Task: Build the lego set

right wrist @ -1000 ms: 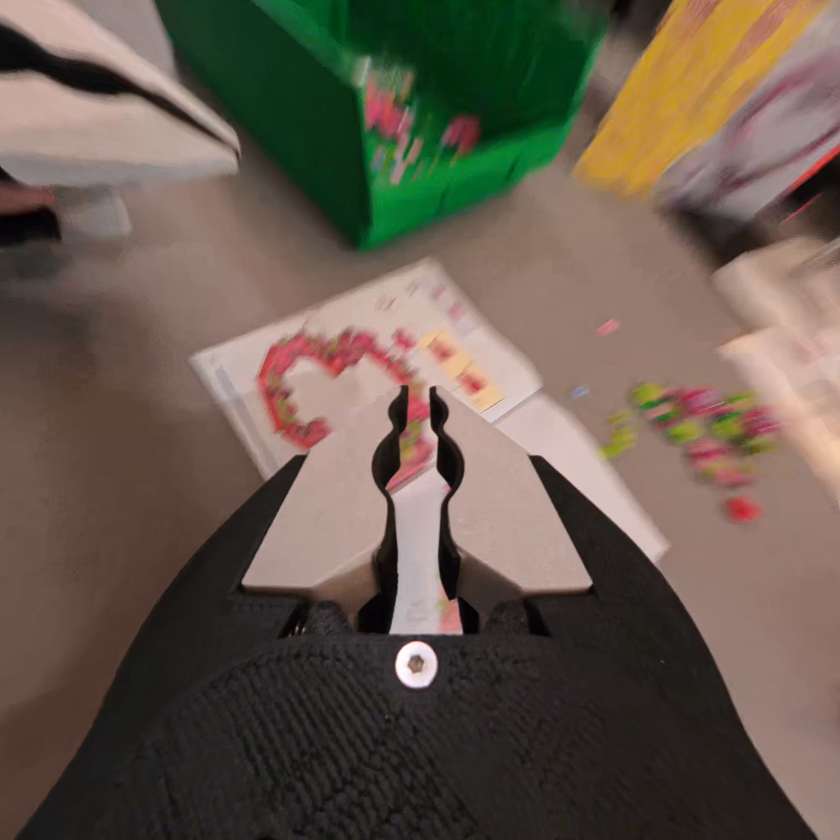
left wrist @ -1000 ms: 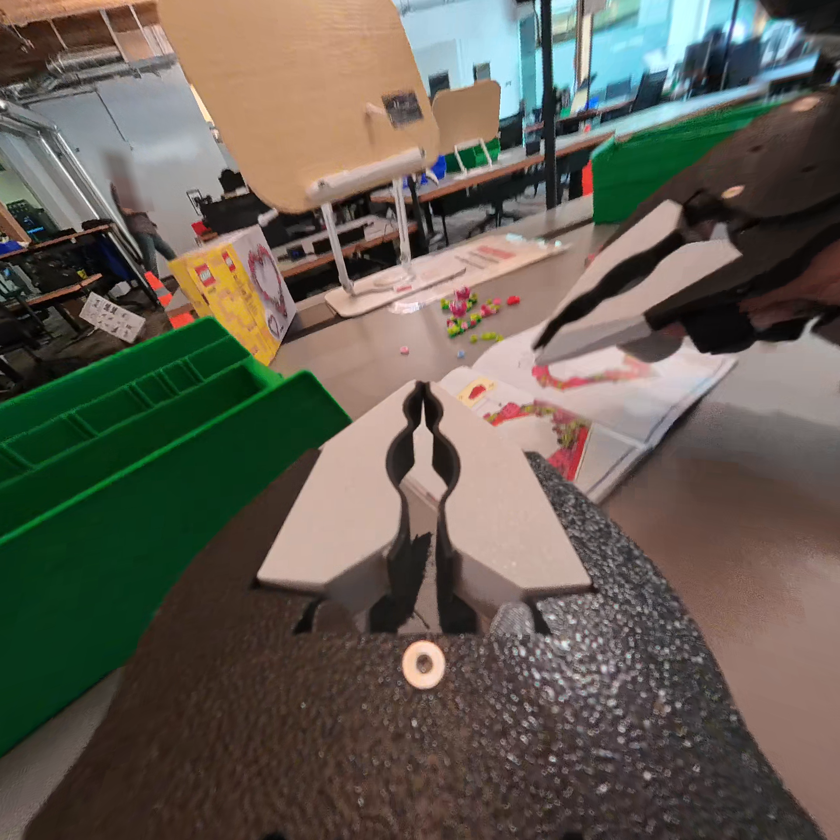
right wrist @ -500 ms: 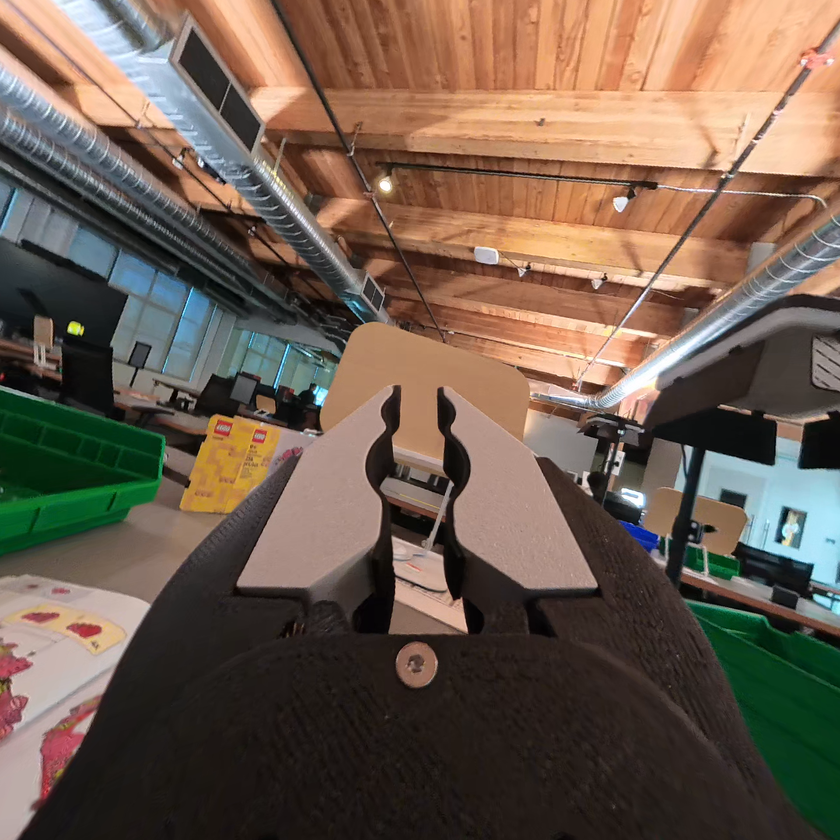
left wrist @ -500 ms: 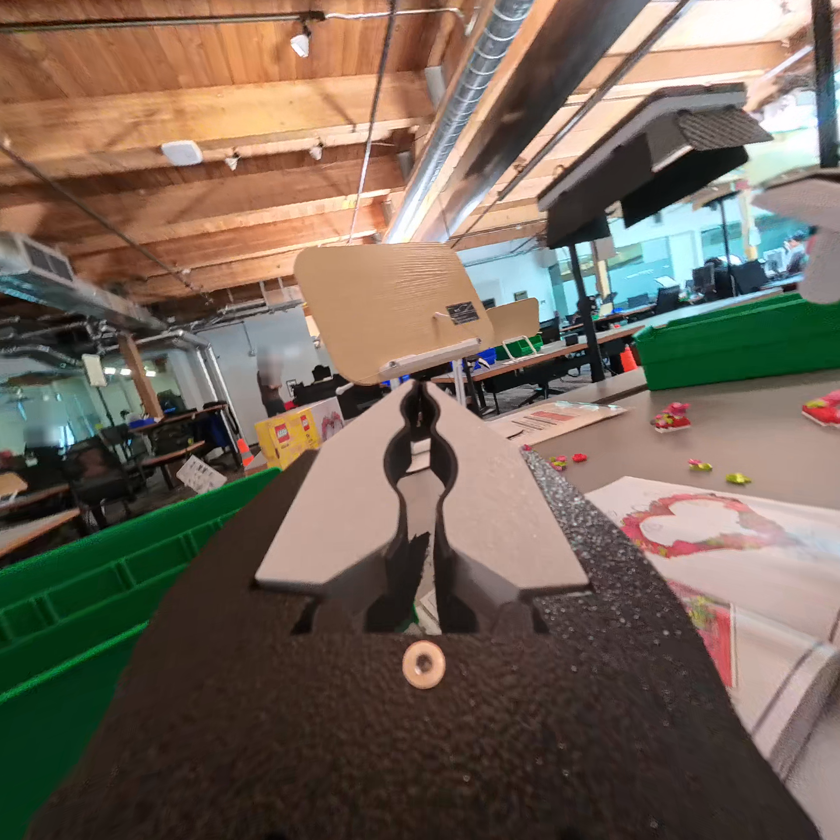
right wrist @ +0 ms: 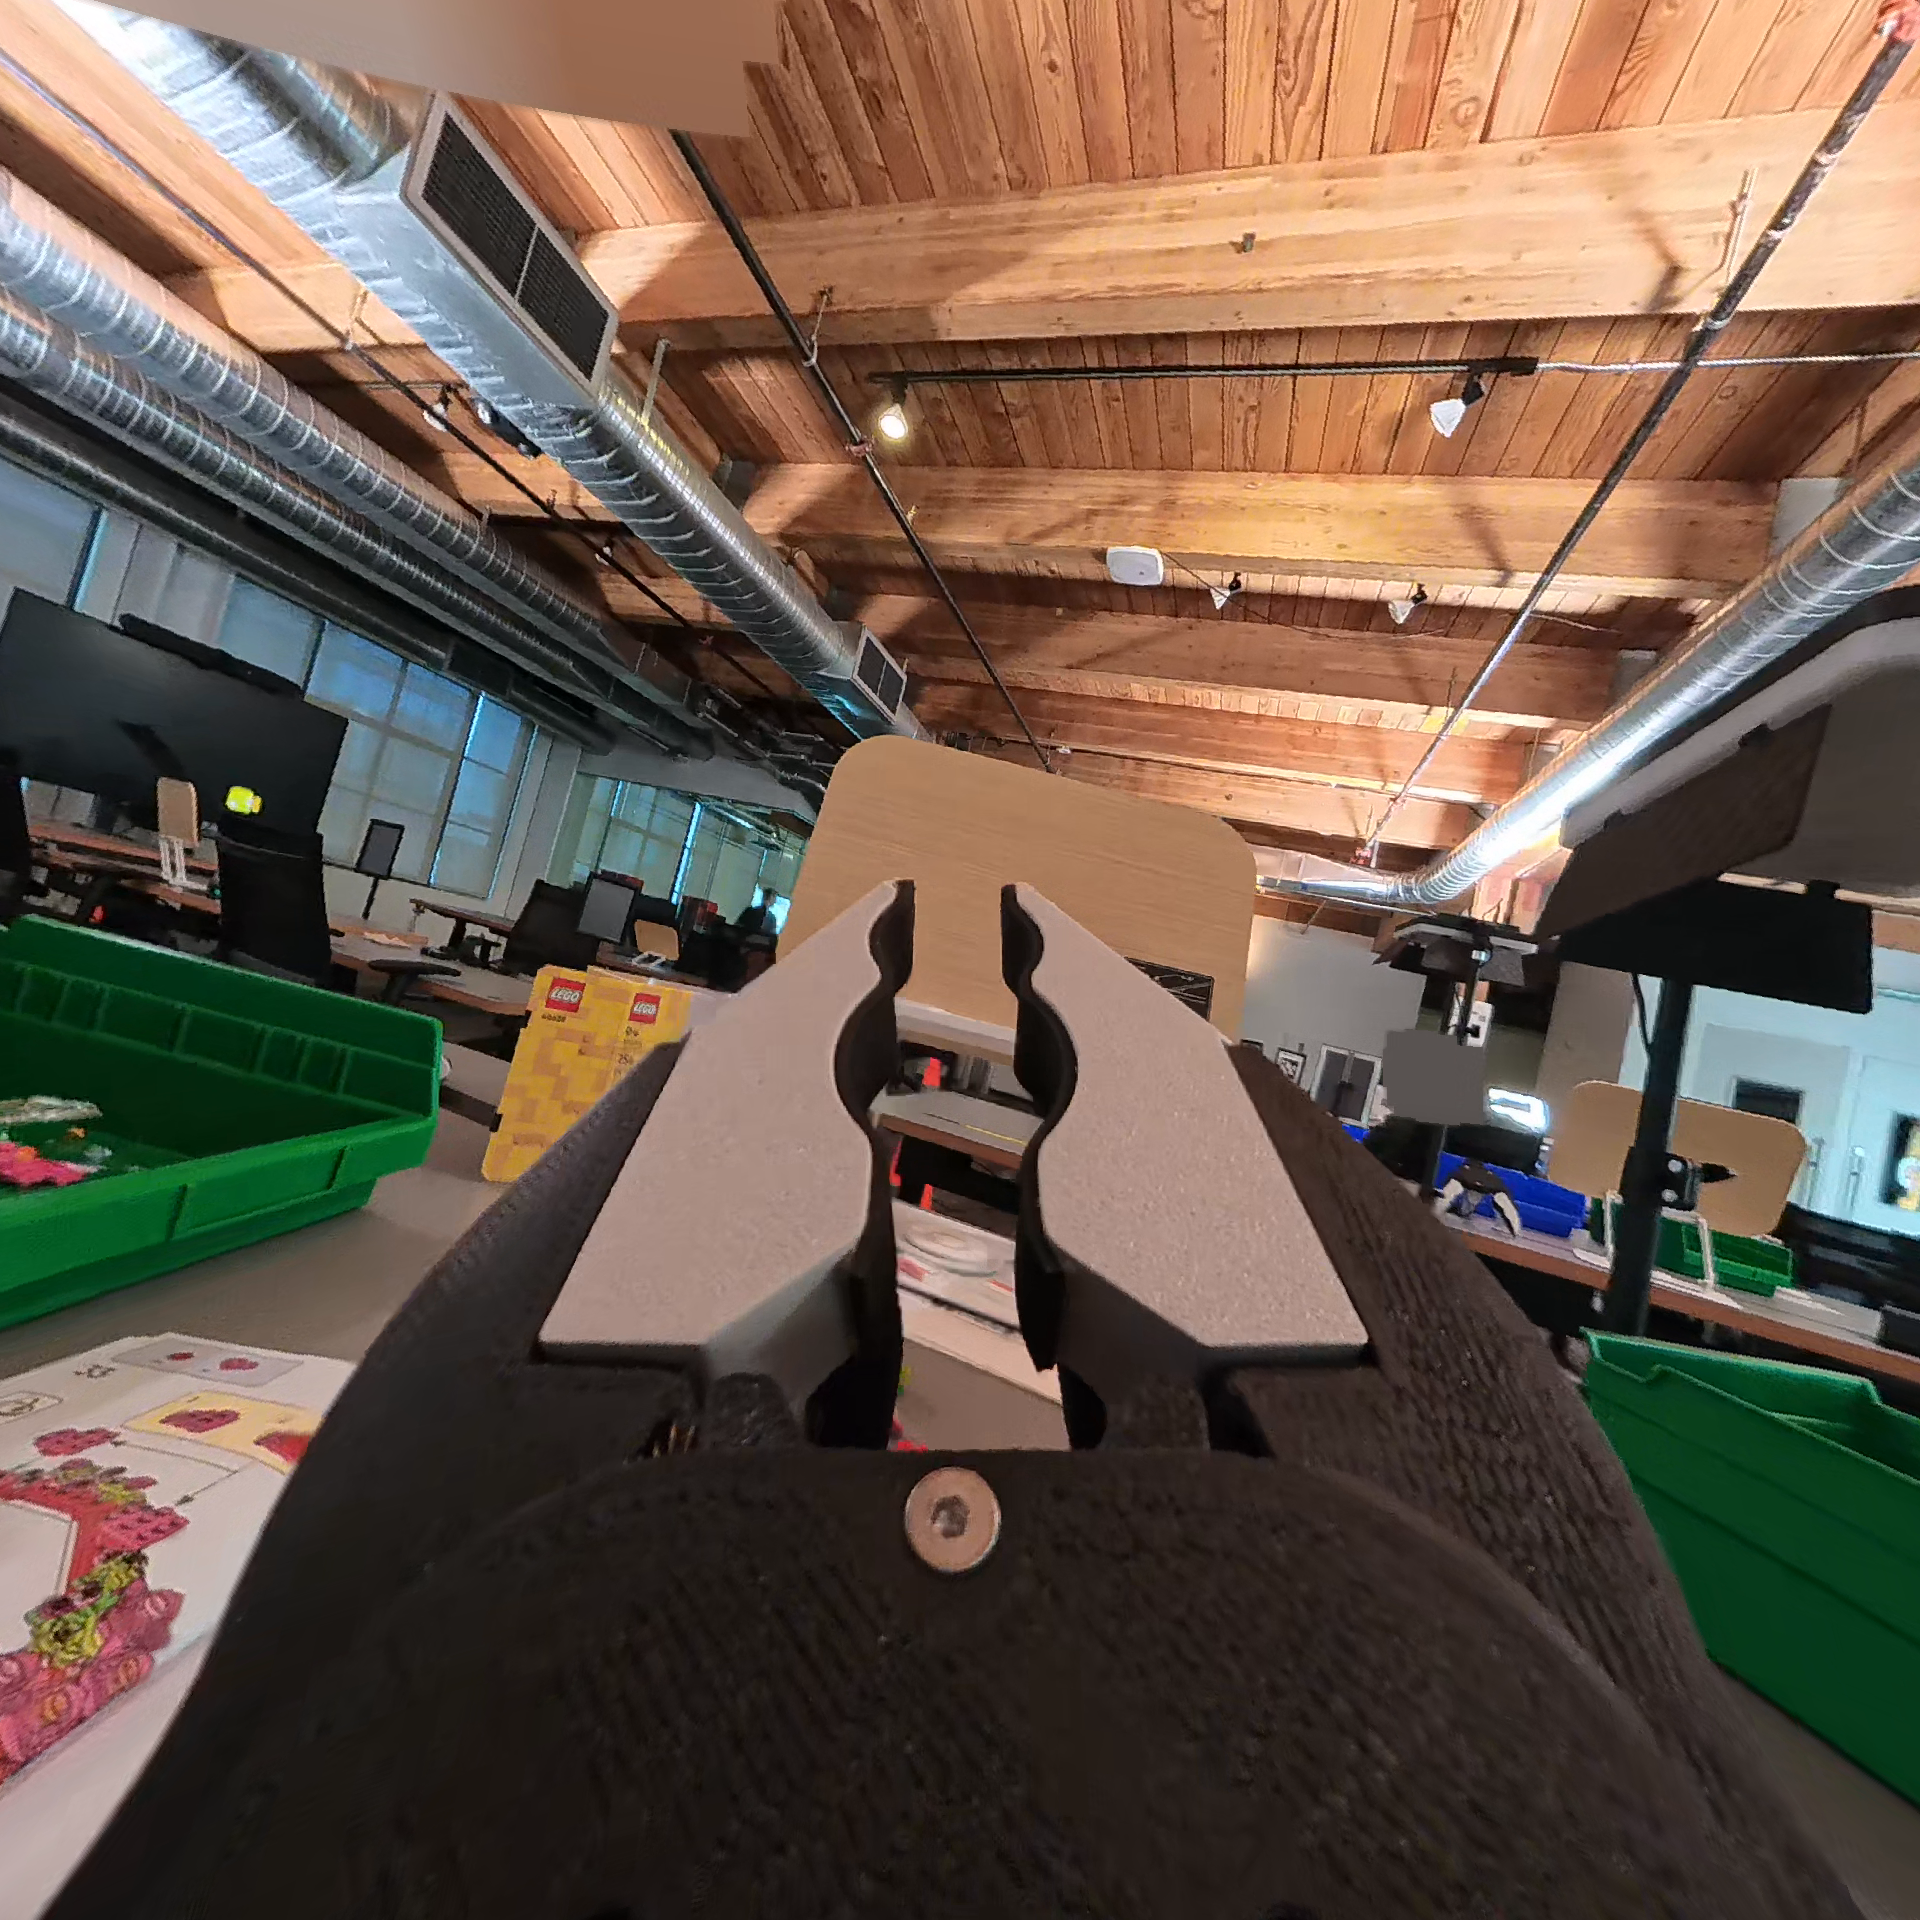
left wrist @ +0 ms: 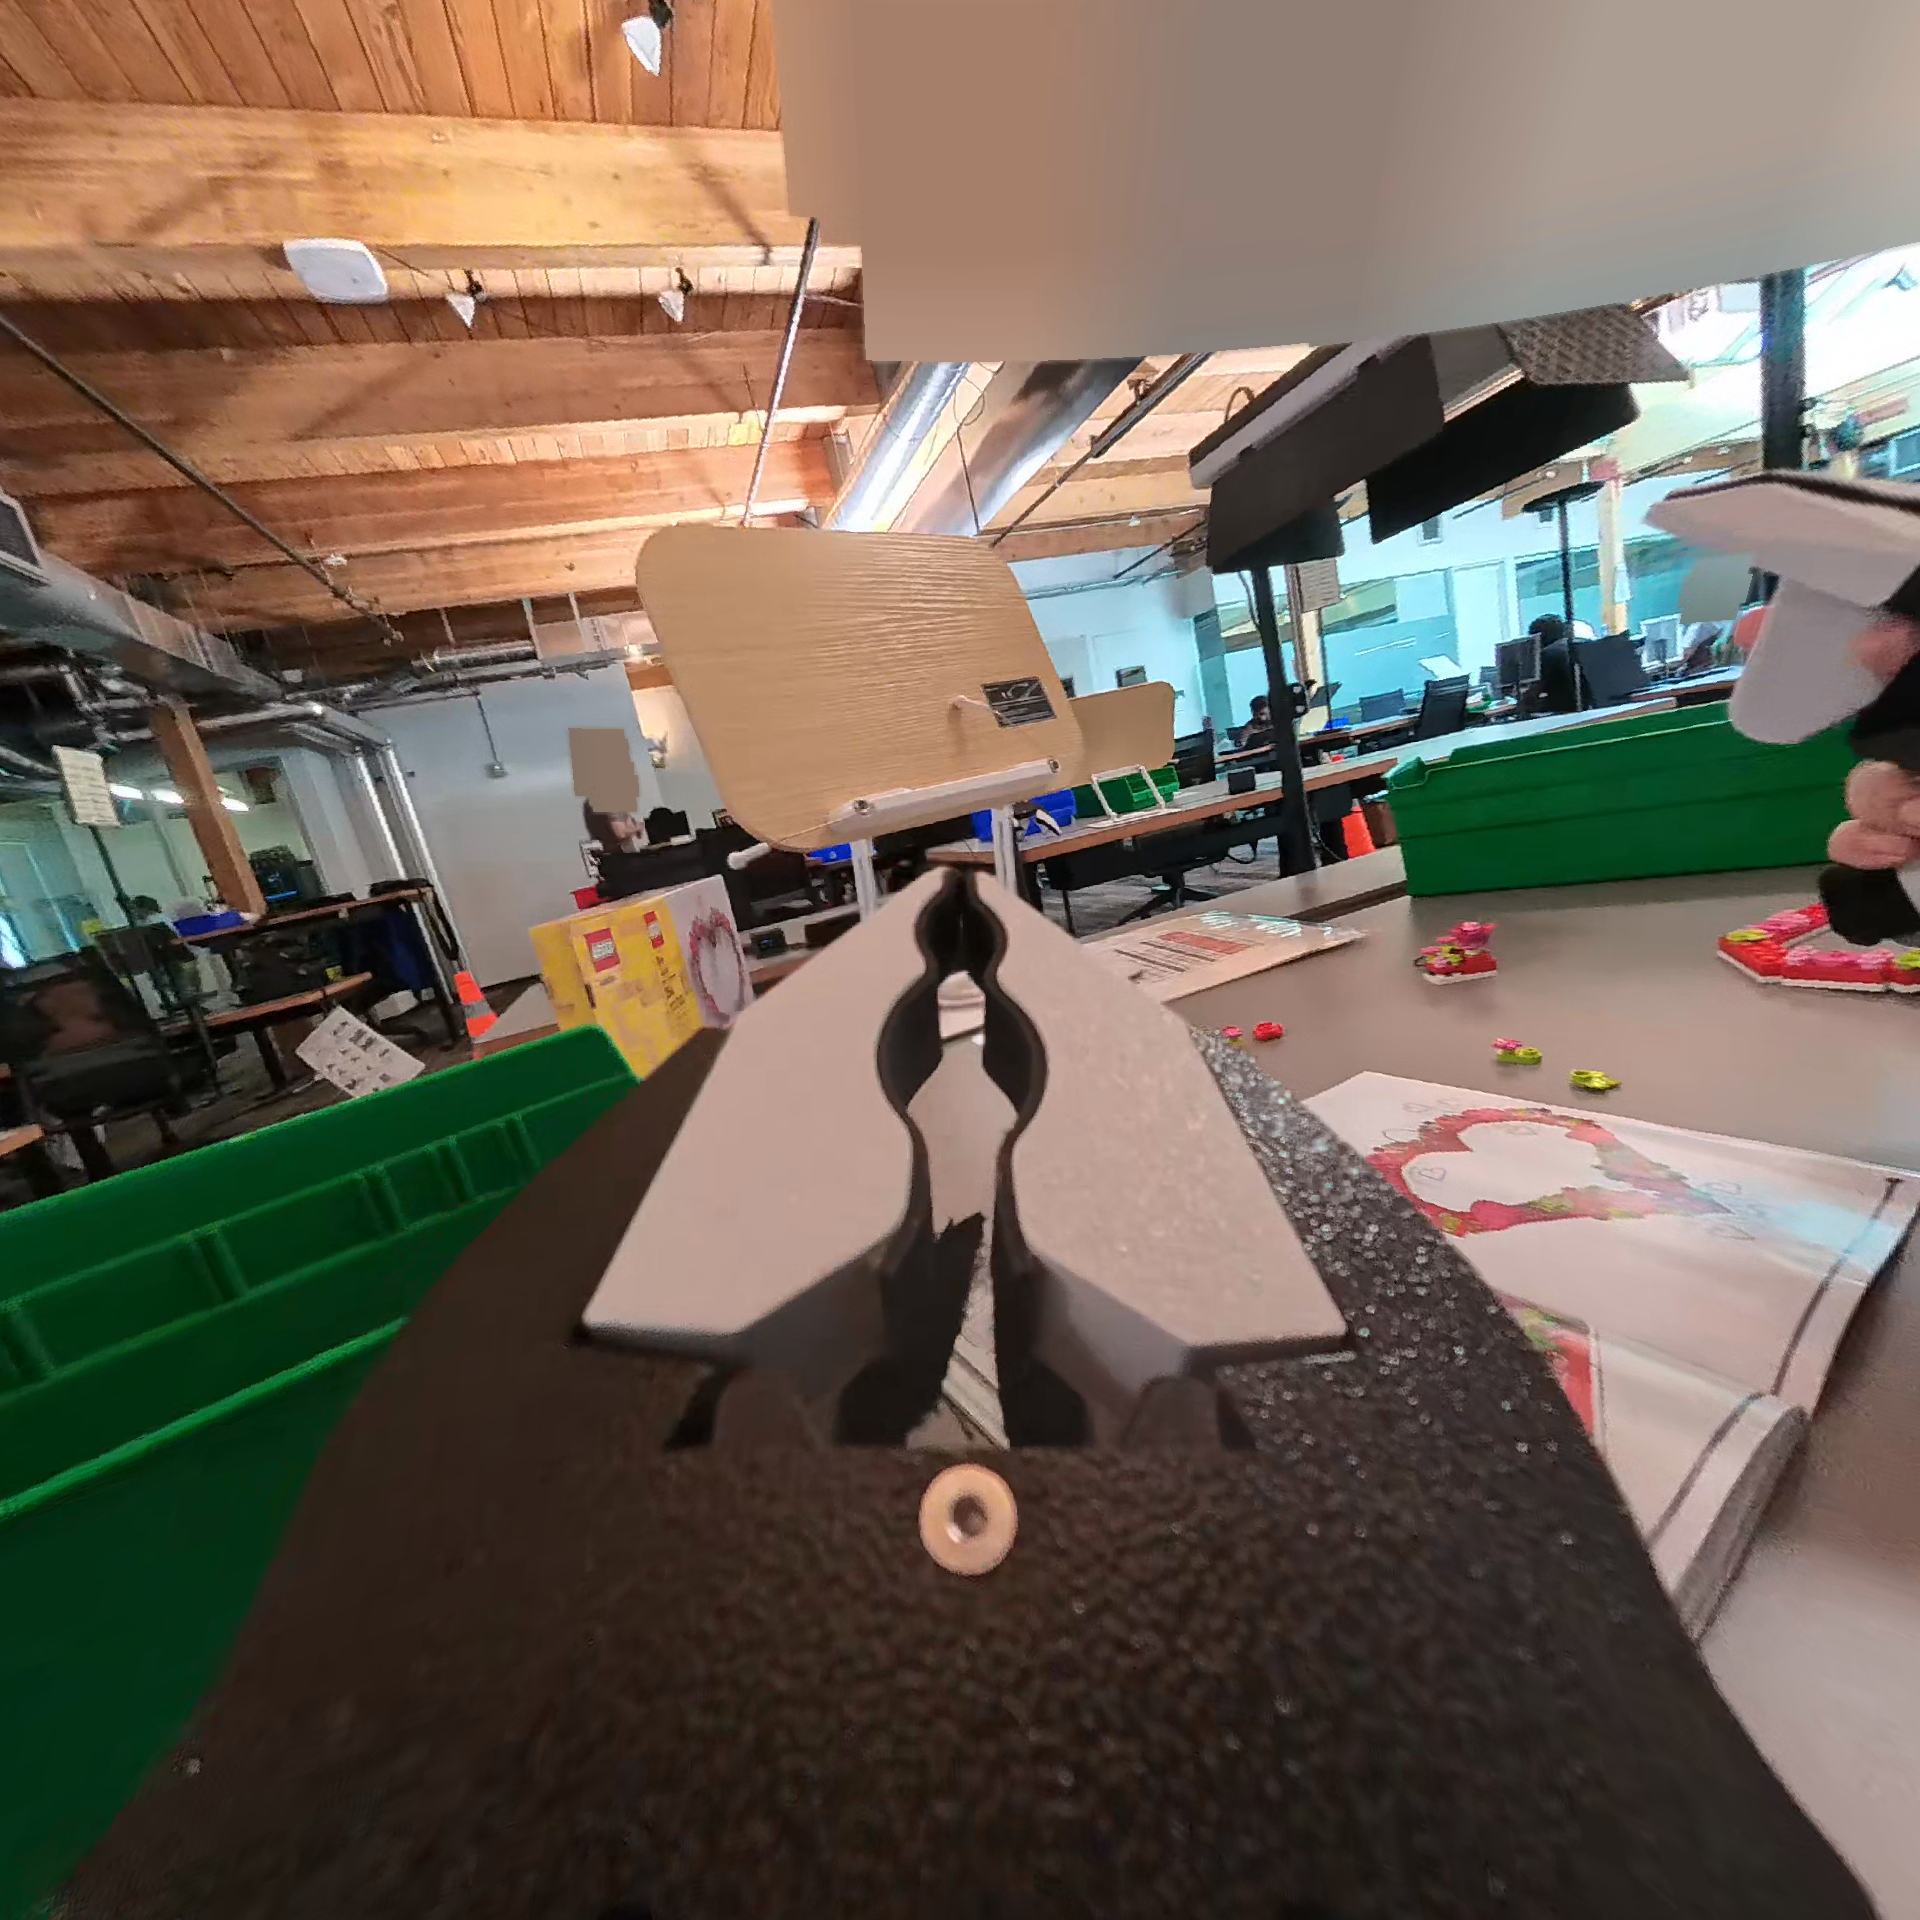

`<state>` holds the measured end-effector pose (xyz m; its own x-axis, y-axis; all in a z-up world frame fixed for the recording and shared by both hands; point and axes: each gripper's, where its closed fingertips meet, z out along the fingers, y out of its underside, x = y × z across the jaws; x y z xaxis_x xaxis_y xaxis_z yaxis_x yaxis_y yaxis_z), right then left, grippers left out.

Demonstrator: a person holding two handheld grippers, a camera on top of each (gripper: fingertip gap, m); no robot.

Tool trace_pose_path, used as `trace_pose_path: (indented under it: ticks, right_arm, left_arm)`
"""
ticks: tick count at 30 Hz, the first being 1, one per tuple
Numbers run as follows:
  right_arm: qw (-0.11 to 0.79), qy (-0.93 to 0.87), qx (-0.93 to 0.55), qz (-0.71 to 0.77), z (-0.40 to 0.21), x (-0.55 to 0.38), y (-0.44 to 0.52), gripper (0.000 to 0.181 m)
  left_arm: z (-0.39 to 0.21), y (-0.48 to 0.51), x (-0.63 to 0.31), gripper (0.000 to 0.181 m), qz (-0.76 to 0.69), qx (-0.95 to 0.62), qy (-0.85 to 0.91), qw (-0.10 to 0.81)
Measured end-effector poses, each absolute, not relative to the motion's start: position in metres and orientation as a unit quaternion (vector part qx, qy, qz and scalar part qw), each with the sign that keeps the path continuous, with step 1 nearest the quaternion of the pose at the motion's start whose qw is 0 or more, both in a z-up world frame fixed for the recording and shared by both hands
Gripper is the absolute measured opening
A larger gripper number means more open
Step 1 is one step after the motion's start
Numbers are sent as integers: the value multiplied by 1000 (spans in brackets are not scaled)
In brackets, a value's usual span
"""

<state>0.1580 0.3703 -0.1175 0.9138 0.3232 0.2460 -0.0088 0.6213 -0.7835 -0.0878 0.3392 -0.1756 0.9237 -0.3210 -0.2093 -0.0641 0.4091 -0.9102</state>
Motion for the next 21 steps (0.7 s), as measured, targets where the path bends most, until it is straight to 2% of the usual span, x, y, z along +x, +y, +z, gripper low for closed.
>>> trace_pose_path:
  ticks: [3,11,21]
  right_arm:
    - [888,-166,-416,104,-112,163,367,24]
    - [886,-129,-428,126,-112,177,373,25]
    - [884,-141,-416,159,-110,173,368,21]
  left_arm:
    - [-178,341,-88,0,-110,-545,170,813]
    - [-168,335,-99,0,-170,-523,131,825]
    - [-169,332,-89,0,-114,-514,172,833]
